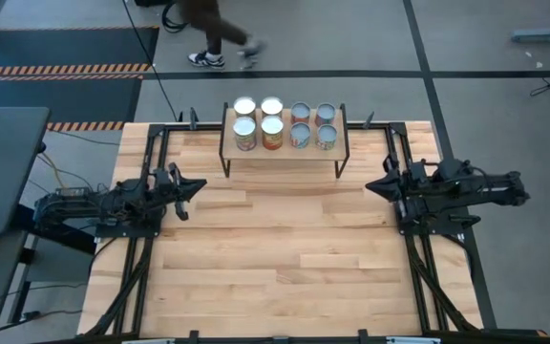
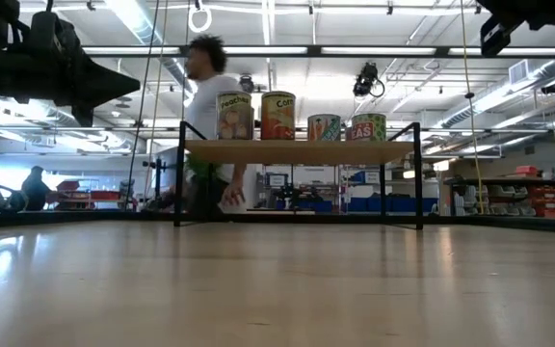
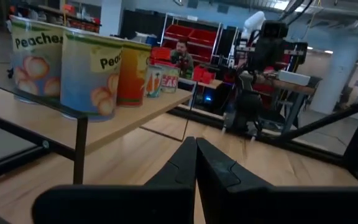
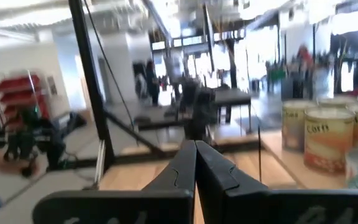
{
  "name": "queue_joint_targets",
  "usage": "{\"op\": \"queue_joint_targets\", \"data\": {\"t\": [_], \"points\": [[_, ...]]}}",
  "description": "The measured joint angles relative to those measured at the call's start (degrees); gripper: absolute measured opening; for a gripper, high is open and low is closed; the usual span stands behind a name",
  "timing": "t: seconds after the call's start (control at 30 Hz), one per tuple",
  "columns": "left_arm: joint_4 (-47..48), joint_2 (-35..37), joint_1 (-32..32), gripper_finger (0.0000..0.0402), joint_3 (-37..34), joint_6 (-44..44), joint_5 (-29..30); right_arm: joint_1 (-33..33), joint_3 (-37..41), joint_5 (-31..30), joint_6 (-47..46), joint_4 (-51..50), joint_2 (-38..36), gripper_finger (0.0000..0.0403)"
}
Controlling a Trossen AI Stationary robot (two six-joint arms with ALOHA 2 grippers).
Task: Pick and place cans onto a shelf
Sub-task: Return to Home Position
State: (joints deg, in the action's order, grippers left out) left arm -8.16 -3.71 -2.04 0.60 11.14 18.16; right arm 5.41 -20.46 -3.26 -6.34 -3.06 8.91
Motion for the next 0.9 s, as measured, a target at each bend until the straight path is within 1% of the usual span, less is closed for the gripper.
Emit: {"op": "queue_joint_targets", "data": {"t": [0.13,0.2,0.3,0.4,0.57,0.73,0.9], "points": [[-0.1,0.0,0.0,0.0011,0.0,0.2,0.0,0.0,8.8,1.1,-0.1,11.9,-1.6,0.0012],[-0.1,0.0,0.0,0.0011,0.0,0.2,0.0,-0.3,12.5,2.4,-2.7,15.9,-2.1,0.0012],[-0.1,0.0,0.0,0.0011,0.0,0.2,0.0,-1.6,16.5,5.5,-7.7,19.0,-2.7,0.0012],[-0.1,0.0,0.0,0.0011,0.0,0.2,0.0,-4.3,18.4,8.6,-9.6,19.5,-2.7,0.0012],[-0.1,0.0,0.0,0.0011,0.0,0.2,0.0,-8.4,20.1,11.8,-10.1,18.9,-2.7,0.0012],[-0.1,0.0,0.0,0.0011,0.0,0.2,0.0,-9.8,20.1,11.9,-10.6,14.3,-2.4,0.0012],[-0.1,0.0,0.0,0.0011,0.0,0.2,0.0,-9.7,20.1,11.9,-14.7,14.6,-2.4,0.0012]]}}
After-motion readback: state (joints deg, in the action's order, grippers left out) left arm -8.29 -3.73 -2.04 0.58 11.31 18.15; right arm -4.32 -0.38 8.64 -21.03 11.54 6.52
